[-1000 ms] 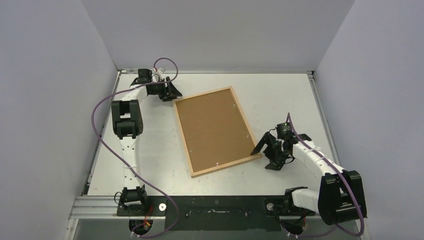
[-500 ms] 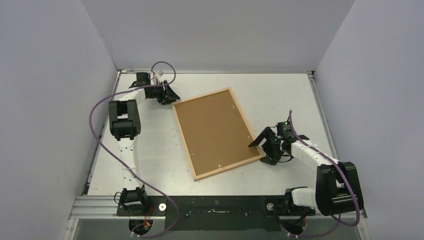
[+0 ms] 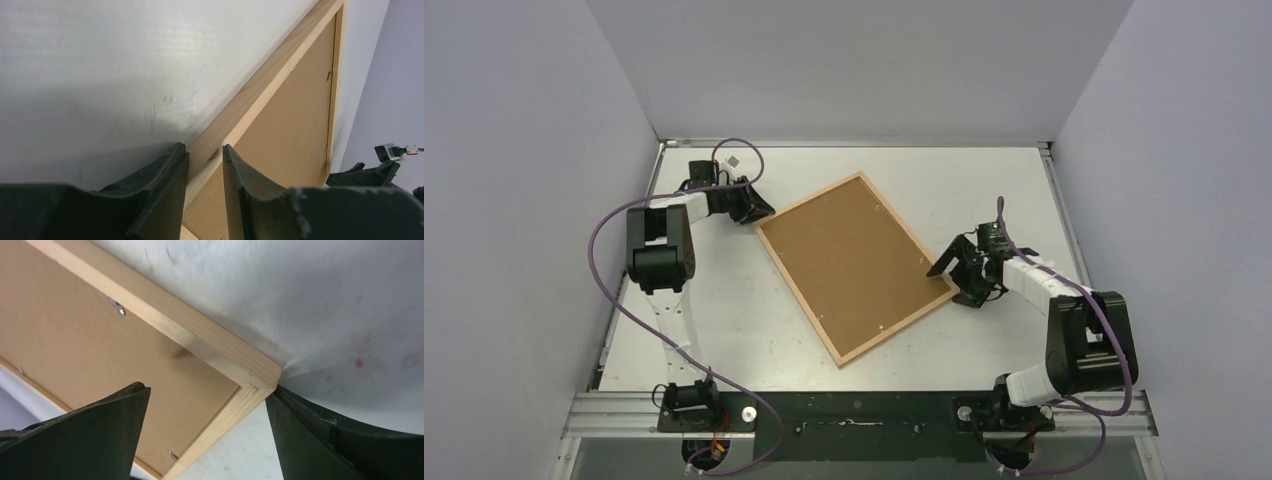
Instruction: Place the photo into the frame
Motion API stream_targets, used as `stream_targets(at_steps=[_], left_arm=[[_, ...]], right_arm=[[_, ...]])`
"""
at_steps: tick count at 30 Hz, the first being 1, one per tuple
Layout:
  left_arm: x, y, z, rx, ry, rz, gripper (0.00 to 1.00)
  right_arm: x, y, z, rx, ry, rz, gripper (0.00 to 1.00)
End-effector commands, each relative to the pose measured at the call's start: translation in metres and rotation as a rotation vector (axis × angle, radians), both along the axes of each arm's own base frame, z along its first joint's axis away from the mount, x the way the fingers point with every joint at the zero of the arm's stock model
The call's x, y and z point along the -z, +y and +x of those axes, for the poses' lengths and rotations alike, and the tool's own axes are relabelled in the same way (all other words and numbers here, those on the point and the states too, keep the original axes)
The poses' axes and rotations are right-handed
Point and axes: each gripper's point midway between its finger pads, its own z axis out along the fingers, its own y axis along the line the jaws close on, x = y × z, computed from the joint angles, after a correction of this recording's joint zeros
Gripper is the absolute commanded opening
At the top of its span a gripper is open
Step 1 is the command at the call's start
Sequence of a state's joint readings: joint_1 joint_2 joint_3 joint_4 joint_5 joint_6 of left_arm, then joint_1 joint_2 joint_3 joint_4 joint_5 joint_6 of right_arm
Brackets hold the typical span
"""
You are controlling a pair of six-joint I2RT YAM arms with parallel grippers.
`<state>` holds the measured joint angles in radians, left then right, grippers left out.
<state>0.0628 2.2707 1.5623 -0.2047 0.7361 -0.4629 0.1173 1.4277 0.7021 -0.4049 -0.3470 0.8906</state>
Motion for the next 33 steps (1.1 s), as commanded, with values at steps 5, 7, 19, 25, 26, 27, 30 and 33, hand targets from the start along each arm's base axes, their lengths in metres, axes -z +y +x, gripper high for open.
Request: stream_targets(at_steps=[5, 7, 19, 25, 26, 27, 30, 33], left_arm=[[0.015, -0.017, -0.094, -0.085, 0.224, 0.032, 0.3], [0.013, -0.022, -0.117, -0.051, 0.247, 0.019, 0.31], [0.014, -0.073, -0.238, 0.22, 0.4, 0.117, 0.34], [0.017, -0.073, -0.275, 0.251, 0.444, 0.156, 0.34], [0.015, -0.072, -0.277, 0.254, 0.438, 0.161, 0.34], [0.012, -0.071, -0.278, 0.257, 0.428, 0.166, 0.35], [-0.005, -0.07, -0.27, 0.27, 0.372, 0.178, 0.44], [-0.027, -0.072, -0.25, 0.272, 0.282, 0.189, 0.57]], right_arm=[[-0.004, -0.058, 0.094, 0.068, -0.226, -0.226, 0.88], [-0.006, -0.061, 0.109, 0.063, -0.255, -0.224, 0.87], [0.012, -0.082, 0.166, 0.122, -0.269, -0.116, 0.85], [0.002, -0.102, 0.188, 0.191, -0.287, -0.102, 0.84], [-0.003, -0.105, 0.191, 0.195, -0.292, -0.112, 0.84], [-0.009, -0.108, 0.194, 0.197, -0.298, -0.125, 0.84], [-0.034, -0.12, 0.197, 0.237, -0.312, -0.171, 0.85], [-0.075, -0.13, 0.201, 0.313, -0.406, -0.196, 0.87]])
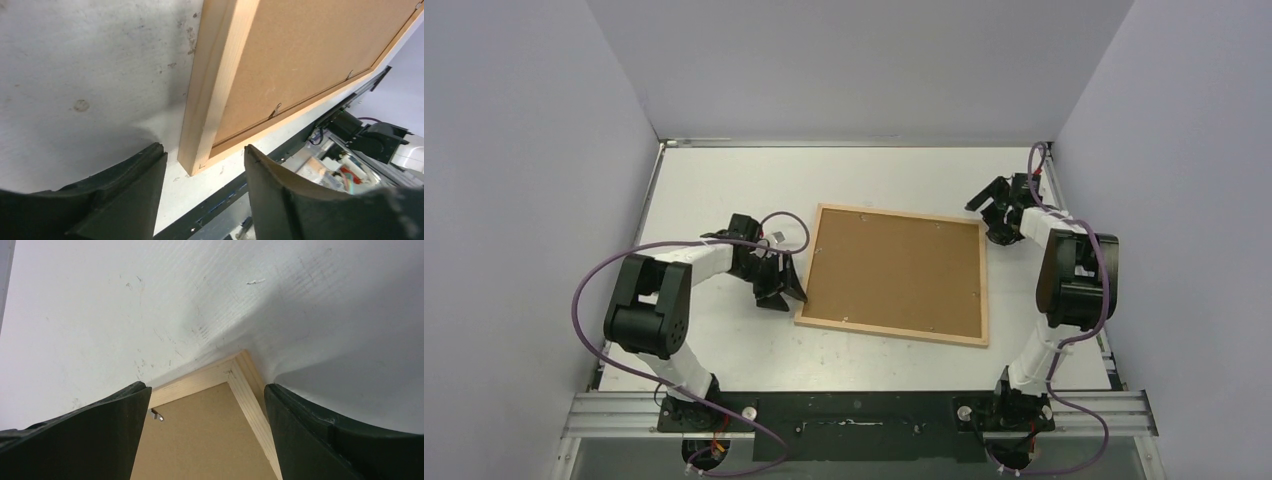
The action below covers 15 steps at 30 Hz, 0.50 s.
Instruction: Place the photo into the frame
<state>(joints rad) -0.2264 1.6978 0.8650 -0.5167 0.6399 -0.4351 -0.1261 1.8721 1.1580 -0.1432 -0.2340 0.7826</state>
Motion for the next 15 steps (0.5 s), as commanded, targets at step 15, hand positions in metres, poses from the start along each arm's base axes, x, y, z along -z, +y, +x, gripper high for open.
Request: stream_targets(at_steps=[15], left_arm=[[-0.021, -0.007, 0.108, -0.065, -0.265, 0.04, 0.39]], right_arm=[[-0.122, 0.143, -0.032, -0.105, -0.238, 0.15, 0.82]])
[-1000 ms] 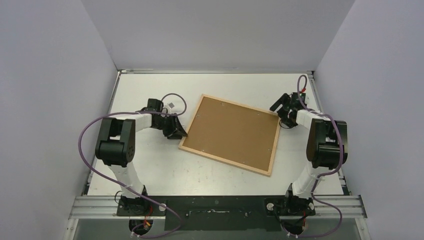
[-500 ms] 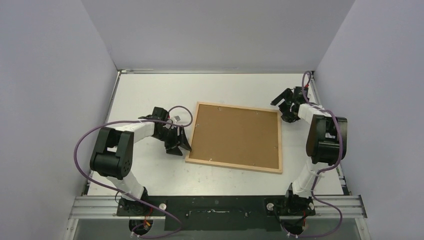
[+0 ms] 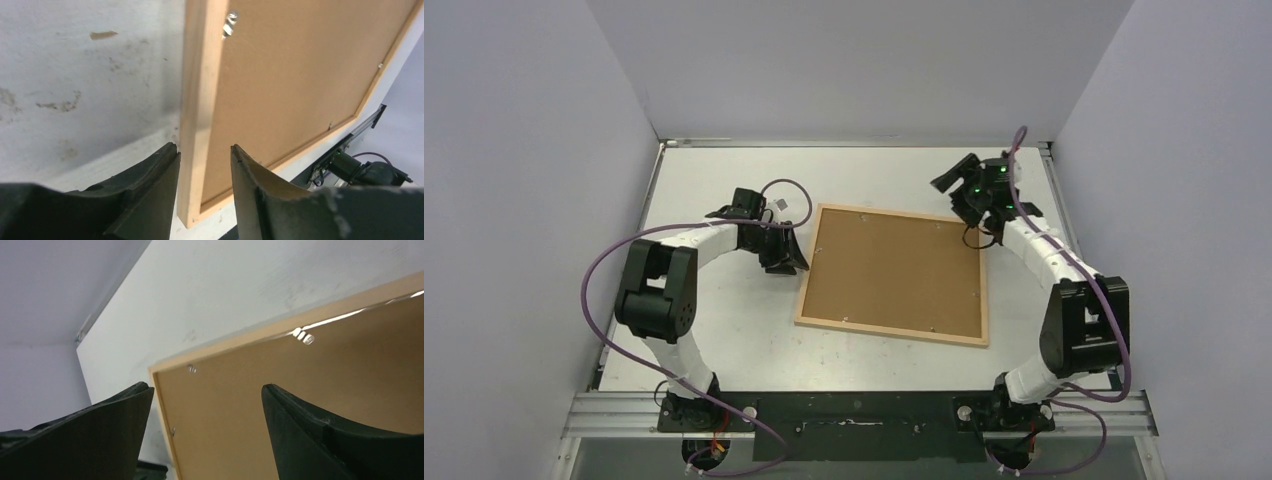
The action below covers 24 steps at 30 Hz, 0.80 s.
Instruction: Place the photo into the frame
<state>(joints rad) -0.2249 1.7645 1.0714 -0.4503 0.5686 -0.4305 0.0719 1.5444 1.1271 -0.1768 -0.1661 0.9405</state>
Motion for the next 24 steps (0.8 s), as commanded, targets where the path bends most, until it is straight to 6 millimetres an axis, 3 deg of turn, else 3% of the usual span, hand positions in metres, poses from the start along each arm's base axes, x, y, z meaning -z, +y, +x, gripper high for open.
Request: stream_targets(at_steps=[1, 6, 12, 17, 24], left_arm=[[0.005, 0.0, 0.03, -0.053, -0.058, 0.007, 0.38], [0.006, -0.009, 0.038, -0.046, -0.076, -0.05, 0.38], [0.02, -0.011, 0.04, -0.042, -0.038, -0.047, 0.34], [0.029, -0.004, 0.031, -0.049, -0.002, -0.005, 0.23], [0.041, 0.003, 0.014, -0.054, 0.051, 0.029, 0.18]], right_arm=[[0.005, 0.079, -0.02, -0.105, 0.0, 0.096, 0.81], [0.018, 0.183, -0.038, -0.288, -0.007, 0.166, 0.76], [0.049, 0.264, -0.051, -0.381, 0.061, 0.273, 0.67], [0.068, 0.307, -0.052, -0.44, 0.072, 0.352, 0.48], [0.089, 0.324, -0.057, -0.456, 0.109, 0.311, 0.35]])
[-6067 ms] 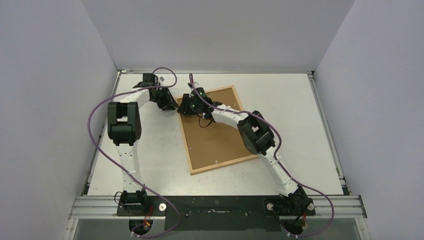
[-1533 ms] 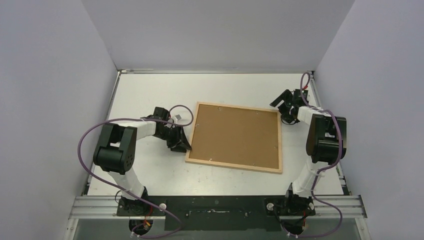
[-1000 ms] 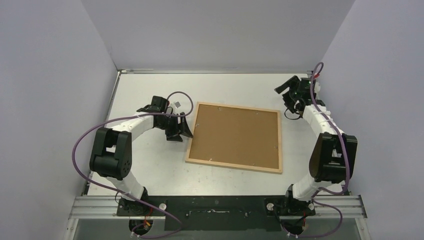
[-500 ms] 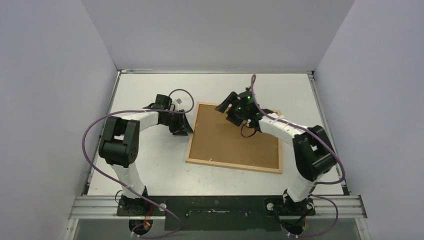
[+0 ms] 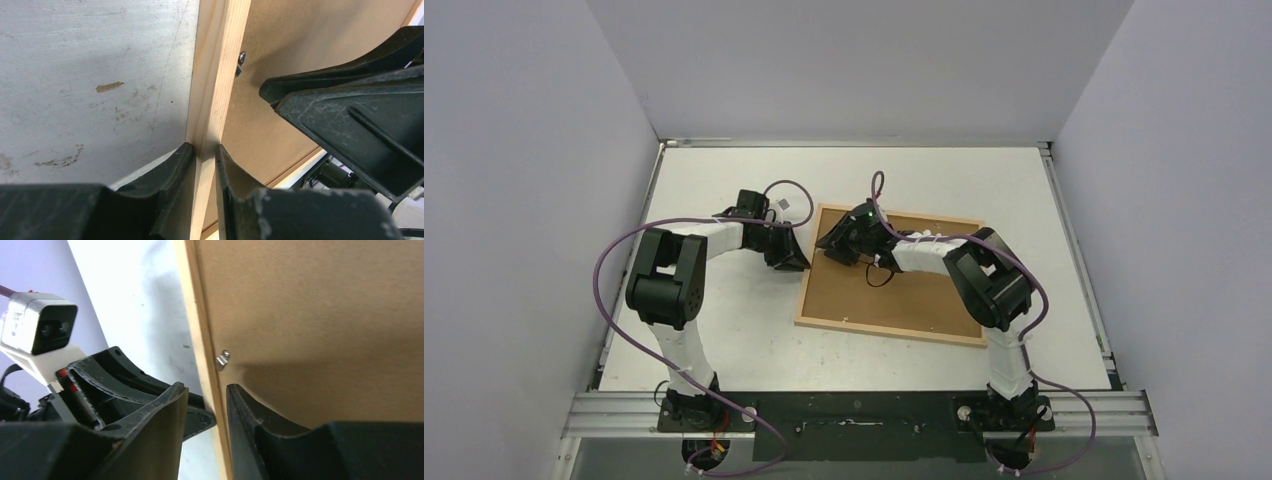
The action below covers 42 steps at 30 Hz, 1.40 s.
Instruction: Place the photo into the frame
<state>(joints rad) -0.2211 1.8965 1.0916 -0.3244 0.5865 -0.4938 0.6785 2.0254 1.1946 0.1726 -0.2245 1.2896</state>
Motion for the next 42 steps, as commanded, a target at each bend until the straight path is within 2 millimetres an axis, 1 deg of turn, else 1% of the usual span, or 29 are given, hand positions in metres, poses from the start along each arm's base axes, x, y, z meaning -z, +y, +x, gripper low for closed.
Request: stream_targets(at_steps=[1, 3, 8, 16, 26, 32, 38, 42], left_arm=[[0.012, 0.011, -0.008, -0.011, 0.025, 0.061, 0.18], [0.013, 0.011, -0.01, -0.012, 0.029, 0.06, 0.17], [0.013, 0.01, -0.011, -0.011, 0.035, 0.055, 0.17], [0.014, 0.009, -0.014, -0.012, 0.044, 0.047, 0.16], [0.017, 0.008, -0.015, -0.014, 0.053, 0.041, 0.16], [0.018, 0.008, -0.017, -0.012, 0.058, 0.042, 0.16], [0.019, 0.008, -0.017, -0.012, 0.064, 0.04, 0.16], [0.02, 0.007, -0.018, -0.012, 0.068, 0.04, 0.16]], right_arm=[[-0.029, 0.021, 0.017, 0.008, -0.081, 0.064, 0.33], [-0.026, 0.022, 0.018, 0.007, -0.088, 0.051, 0.3], [-0.018, 0.026, 0.017, -0.009, -0.09, 0.029, 0.28], [-0.01, 0.023, 0.008, -0.017, -0.074, -0.018, 0.32], [0.007, 0.027, 0.013, -0.026, -0.069, -0.028, 0.31], [0.008, 0.032, 0.018, -0.03, -0.08, -0.022, 0.31], [0.003, 0.036, 0.022, -0.032, -0.102, -0.009, 0.31], [0.004, 0.034, 0.026, -0.01, -0.13, -0.001, 0.32]])
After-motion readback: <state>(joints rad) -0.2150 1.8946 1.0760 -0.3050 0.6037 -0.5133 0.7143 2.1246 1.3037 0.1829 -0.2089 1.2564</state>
